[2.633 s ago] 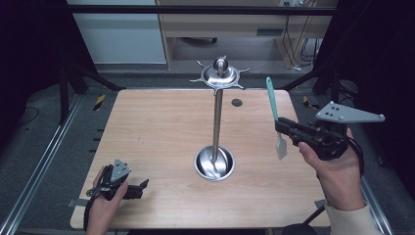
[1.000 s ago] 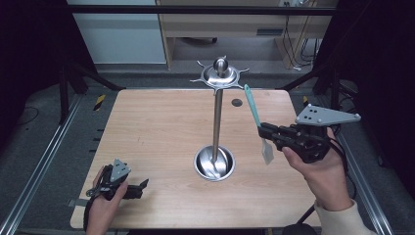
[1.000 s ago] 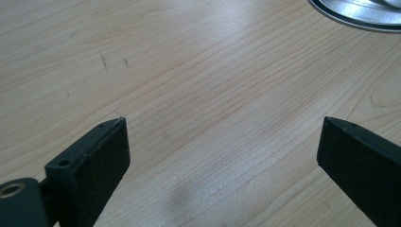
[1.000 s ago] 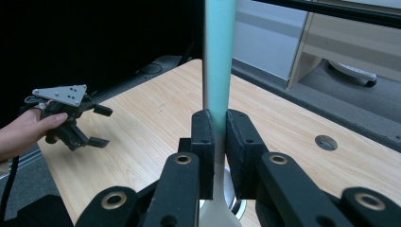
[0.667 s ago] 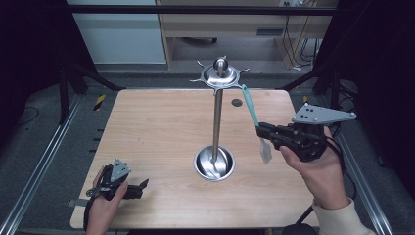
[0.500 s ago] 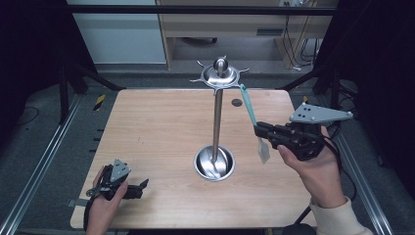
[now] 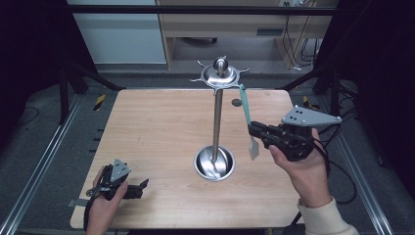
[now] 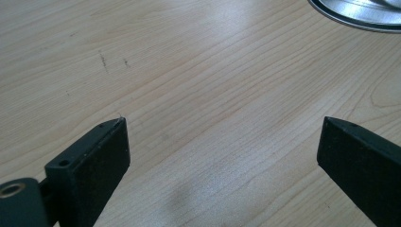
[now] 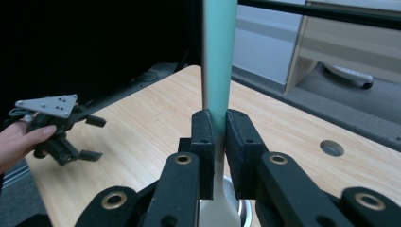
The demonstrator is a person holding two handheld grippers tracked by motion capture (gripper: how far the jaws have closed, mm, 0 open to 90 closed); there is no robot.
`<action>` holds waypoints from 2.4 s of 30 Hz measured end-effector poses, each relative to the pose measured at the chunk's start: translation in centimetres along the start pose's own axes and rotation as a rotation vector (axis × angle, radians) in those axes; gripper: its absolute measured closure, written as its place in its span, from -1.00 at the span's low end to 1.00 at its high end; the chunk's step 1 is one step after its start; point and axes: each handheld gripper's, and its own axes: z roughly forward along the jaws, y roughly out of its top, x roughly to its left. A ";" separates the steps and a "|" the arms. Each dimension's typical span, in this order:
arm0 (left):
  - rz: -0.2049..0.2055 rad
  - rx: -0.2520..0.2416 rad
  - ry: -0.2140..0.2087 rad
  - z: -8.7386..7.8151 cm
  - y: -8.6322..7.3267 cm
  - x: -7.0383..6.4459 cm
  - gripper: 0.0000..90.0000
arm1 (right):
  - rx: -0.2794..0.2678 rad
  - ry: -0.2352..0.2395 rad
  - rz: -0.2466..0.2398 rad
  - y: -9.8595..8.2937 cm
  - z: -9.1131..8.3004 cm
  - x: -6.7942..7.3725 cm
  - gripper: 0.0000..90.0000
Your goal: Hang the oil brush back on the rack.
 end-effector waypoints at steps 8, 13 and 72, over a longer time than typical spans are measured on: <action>-0.003 -0.002 0.003 0.0 0.0 0.1 -0.93 | -0.057 -0.043 -0.009 -0.8 1.1 0.4 0.83; -0.002 0.000 0.002 0.0 0.0 0.0 -0.93 | -0.089 -0.050 -0.010 -1.2 1.5 0.5 0.83; -0.016 -0.001 0.000 -0.2 -0.2 0.3 -0.93 | -0.116 -0.019 0.008 -0.5 4.0 0.7 0.68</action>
